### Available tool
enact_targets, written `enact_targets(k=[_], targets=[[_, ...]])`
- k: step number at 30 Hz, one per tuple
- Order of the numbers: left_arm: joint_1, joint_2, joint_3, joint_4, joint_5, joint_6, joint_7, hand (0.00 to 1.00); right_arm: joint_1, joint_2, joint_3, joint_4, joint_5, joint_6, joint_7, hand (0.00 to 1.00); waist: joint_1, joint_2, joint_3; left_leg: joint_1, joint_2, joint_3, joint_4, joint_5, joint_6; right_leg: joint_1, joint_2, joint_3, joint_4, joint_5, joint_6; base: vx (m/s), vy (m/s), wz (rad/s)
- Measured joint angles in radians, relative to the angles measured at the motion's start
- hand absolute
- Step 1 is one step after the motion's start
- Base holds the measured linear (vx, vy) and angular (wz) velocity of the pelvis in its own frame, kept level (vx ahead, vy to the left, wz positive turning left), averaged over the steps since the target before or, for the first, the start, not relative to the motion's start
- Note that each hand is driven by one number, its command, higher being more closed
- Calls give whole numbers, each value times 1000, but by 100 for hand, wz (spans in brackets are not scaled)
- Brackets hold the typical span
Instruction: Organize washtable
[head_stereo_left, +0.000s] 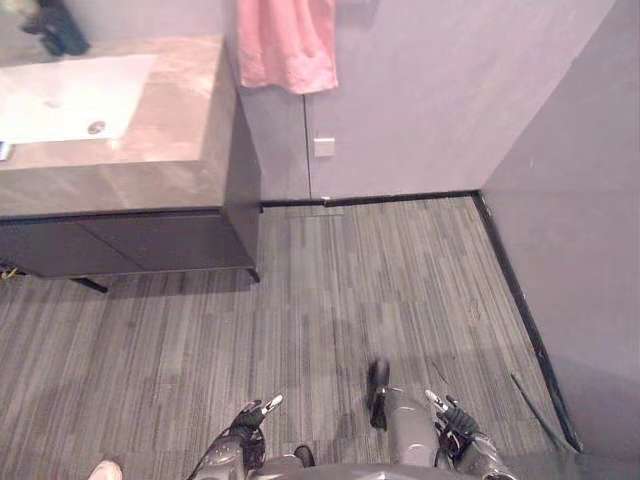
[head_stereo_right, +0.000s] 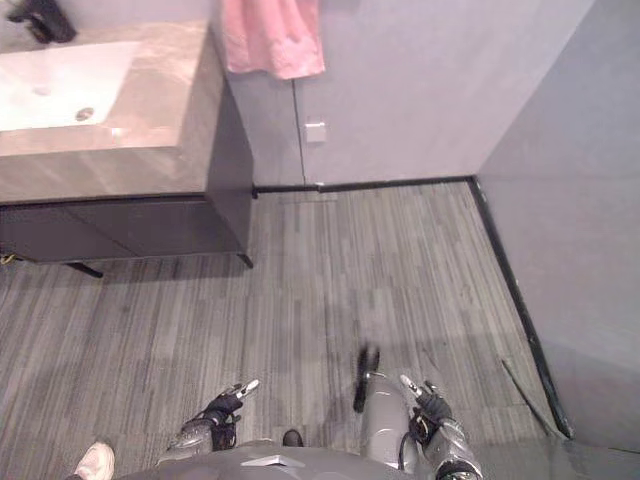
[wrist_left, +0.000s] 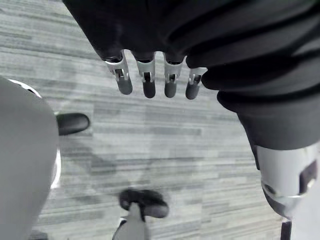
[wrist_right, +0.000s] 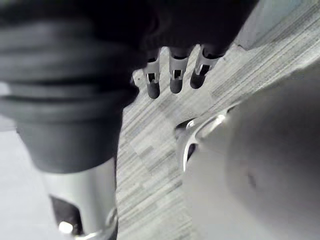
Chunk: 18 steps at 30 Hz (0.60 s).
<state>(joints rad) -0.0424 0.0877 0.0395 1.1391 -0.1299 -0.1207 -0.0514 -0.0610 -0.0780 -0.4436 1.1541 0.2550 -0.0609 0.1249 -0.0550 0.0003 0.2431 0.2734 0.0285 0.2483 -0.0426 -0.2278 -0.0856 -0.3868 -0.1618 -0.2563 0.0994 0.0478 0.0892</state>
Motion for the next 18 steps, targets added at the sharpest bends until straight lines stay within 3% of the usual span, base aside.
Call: enact_targets(k=[2,3,5,7,9,10,12,13,16,18], targets=[[2,0,2,-2,1,-1,1,0,21,-12,-4,2,-1,5,-6,0,-12,13,-1,64,45,-6,0,-46,-37,-1,24,27,53,84,-36,343,-404,21],[2,-14,1,-3,1,-1,-2,0,16,-28,-2,3,-1,7,-5,0,-16,48,-10,60,89,-2,55,-36,-59,-52,51,27,193,52,-93,482,-463,-1],[-1,-21,1,-5,-1,0,-2,0,2,-32,4,2,-2,7,-5,0,-14,51,-8,-18,135,-3,275,-17,-88,-56,58,22,278,-33,-119,375,-447,-5],[14,-34,2,-14,-3,1,-3,0,2,-38,48,0,-11,7,-6,0,-11,65,-4,-195,242,-12,808,122,-73,65,93,0,290,-122,-155,227,-324,-3],[17,-33,3,-44,-3,0,-2,0,-6,-57,113,-12,-10,3,-6,0,8,67,-1,-283,283,8,1065,130,-77,178,122,6,259,-156,-182,172,-179,-27],[17,-32,7,-55,-4,-7,-2,0,-28,-70,136,-11,-10,-2,-7,0,15,59,5,-347,284,35,1138,106,-44,243,127,20,220,-168,-180,98,-105,-29],[16,-33,32,-67,-6,-14,-1,0,-56,-73,132,-10,-10,-3,-10,0,17,47,13,-424,284,82,1129,81,-6,320,127,26,160,-171,-176,-65,-23,-9],[16,-32,62,-72,-12,-14,1,0,-69,-73,122,-6,-10,-3,-16,0,24,52,14,-470,279,112,1057,66,-9,376,127,30,114,-173,-170,-199,-35,-12],[34,-29,98,-73,-16,-14,10,0,-80,-70,67,10,-11,-3,-19,0,56,49,16,-496,249,132,656,62,-19,482,121,44,48,-187,-140,-256,-78,-22],[52,-47,144,-74,-13,-10,14,0,-82,-73,46,5,-11,-5,-19,0,59,71,1,-487,231,81,226,134,-39,533,113,58,31,-228,-93,-251,-69,-22]])
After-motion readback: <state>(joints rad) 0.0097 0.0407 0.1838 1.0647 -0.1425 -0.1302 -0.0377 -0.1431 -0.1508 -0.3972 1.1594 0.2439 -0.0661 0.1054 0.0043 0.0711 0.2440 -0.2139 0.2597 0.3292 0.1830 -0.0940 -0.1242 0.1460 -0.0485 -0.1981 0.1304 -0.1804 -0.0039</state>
